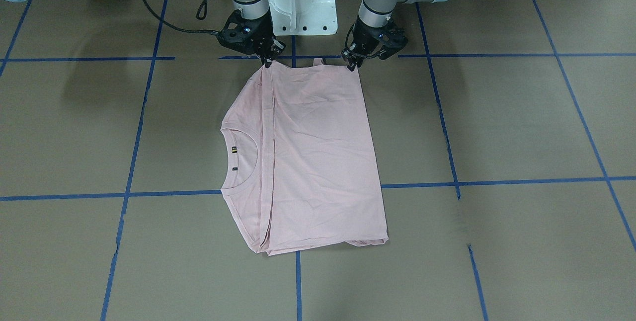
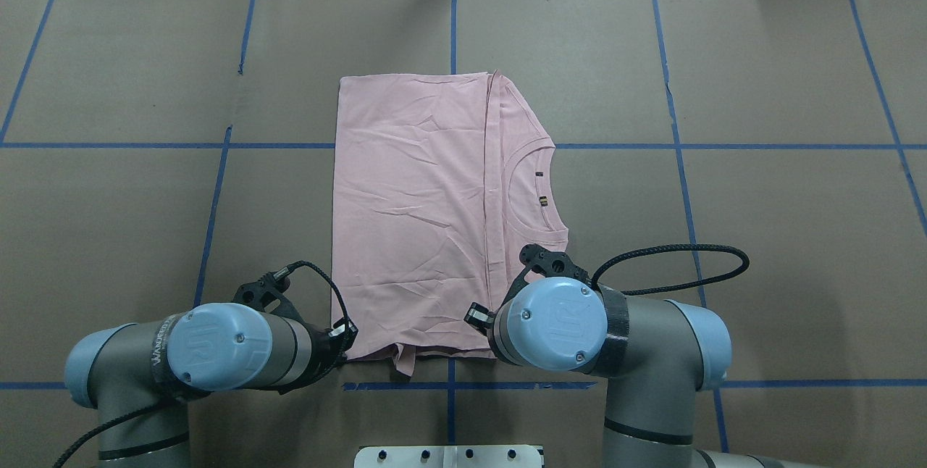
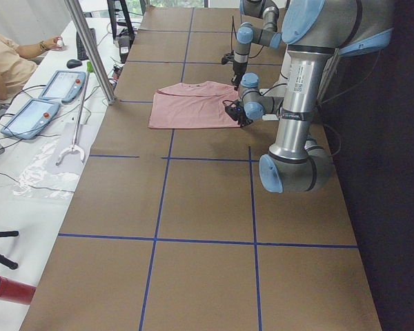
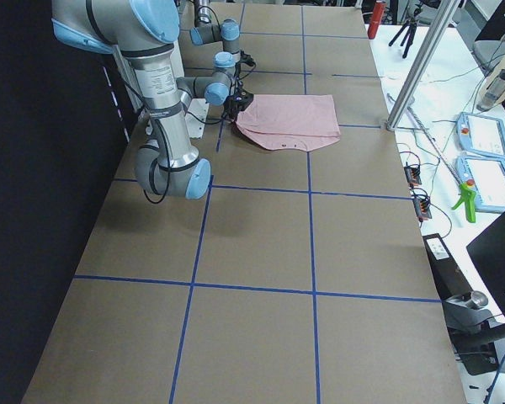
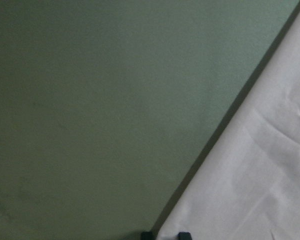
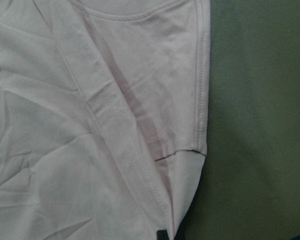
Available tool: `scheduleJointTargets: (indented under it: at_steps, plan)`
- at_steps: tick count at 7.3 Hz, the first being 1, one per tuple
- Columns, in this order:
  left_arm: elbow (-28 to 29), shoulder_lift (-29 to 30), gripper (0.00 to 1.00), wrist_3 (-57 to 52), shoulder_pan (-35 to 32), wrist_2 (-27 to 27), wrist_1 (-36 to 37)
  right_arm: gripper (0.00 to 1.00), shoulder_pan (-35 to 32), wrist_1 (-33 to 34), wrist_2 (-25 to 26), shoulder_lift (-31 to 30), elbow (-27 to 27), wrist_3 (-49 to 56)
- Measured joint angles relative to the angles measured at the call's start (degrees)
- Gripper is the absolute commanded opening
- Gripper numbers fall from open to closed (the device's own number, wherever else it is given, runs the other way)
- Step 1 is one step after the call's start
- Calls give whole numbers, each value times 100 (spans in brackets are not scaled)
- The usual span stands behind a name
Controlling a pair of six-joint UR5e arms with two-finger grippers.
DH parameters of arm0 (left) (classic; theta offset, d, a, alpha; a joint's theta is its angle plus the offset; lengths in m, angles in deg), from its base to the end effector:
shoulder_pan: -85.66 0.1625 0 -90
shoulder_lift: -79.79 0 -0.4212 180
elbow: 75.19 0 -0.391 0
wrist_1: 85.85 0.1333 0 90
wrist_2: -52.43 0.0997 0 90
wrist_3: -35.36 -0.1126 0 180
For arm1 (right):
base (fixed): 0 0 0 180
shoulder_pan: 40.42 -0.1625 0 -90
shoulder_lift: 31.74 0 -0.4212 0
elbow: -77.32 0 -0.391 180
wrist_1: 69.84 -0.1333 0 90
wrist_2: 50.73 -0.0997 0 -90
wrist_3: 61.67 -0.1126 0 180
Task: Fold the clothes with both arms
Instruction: 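Lift the near edge with both grippers and fold it toward the collar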
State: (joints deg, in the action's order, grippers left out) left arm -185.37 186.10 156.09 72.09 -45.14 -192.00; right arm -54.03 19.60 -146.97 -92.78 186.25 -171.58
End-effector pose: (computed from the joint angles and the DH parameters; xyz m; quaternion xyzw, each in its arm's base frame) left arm 0.5378 -0.2517 0.3227 -0.1245 0.4286 -0.3101 0.8394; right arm -0.5702 -0.2626 0.2406 -0.0721 -0.4064 0.2412 0.8783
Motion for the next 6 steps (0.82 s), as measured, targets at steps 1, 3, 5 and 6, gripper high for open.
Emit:
scheduleJointTargets:
  at_steps: [1, 3, 5, 6]
  plan:
    - [-22, 12, 0, 25, 1, 1, 38, 0, 6, 4, 0, -8, 10, -9]
    - [-486, 36, 0, 30, 17, -9, 552, 0, 120, 21, 16, -196, 253, -249]
    - [-1124, 71, 0, 11, 26, -28, 1088, 0, 259, 138, 40, -496, 980, -764]
    - [-1263, 156, 0, -24, 13, -30, 1241, 0, 230, 251, 52, -539, 1299, -918]
